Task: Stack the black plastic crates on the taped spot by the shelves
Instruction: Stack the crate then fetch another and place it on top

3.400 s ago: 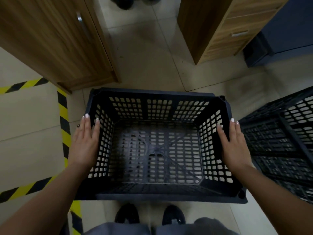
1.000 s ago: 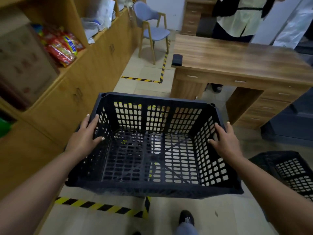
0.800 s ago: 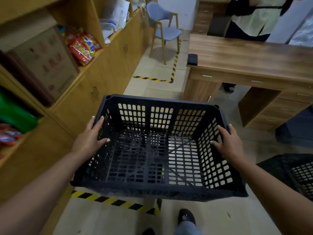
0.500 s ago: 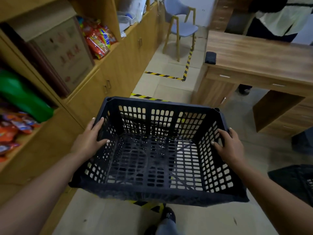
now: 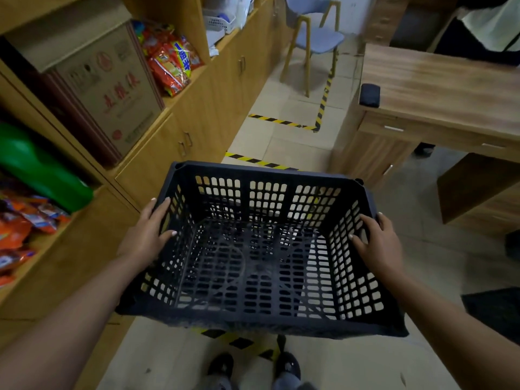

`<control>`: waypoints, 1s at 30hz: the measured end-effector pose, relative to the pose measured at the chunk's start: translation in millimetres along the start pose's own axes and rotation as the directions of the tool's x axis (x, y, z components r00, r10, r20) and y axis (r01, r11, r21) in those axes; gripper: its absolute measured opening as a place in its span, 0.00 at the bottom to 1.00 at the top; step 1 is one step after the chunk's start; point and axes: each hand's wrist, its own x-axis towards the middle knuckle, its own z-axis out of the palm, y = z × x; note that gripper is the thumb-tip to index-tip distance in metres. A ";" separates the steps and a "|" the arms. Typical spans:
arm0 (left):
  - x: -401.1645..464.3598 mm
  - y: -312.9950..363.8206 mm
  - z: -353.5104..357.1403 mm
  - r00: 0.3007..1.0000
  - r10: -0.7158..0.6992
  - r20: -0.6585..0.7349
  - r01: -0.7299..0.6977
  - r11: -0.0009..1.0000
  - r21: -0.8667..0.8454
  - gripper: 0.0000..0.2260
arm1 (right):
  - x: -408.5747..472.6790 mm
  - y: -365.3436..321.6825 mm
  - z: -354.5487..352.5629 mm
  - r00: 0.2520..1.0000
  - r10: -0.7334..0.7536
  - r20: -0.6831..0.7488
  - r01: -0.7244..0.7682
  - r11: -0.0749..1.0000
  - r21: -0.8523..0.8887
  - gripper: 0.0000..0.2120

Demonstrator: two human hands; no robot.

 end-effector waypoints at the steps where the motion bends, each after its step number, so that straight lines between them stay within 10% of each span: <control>1: 6.7 -2.7 -0.7 1.000 0.004 0.003 -0.004 1.000 -0.014 0.35 | 0.5 -4.1 2.3 1.000 0.013 -0.004 -0.013 1.000 -0.001 0.26; 30: 60.8 -33.4 8.3 0.994 0.028 0.103 -0.042 0.989 0.142 0.42 | -59.2 -39.7 27.9 0.971 0.240 -0.001 -0.240 0.970 0.046 0.33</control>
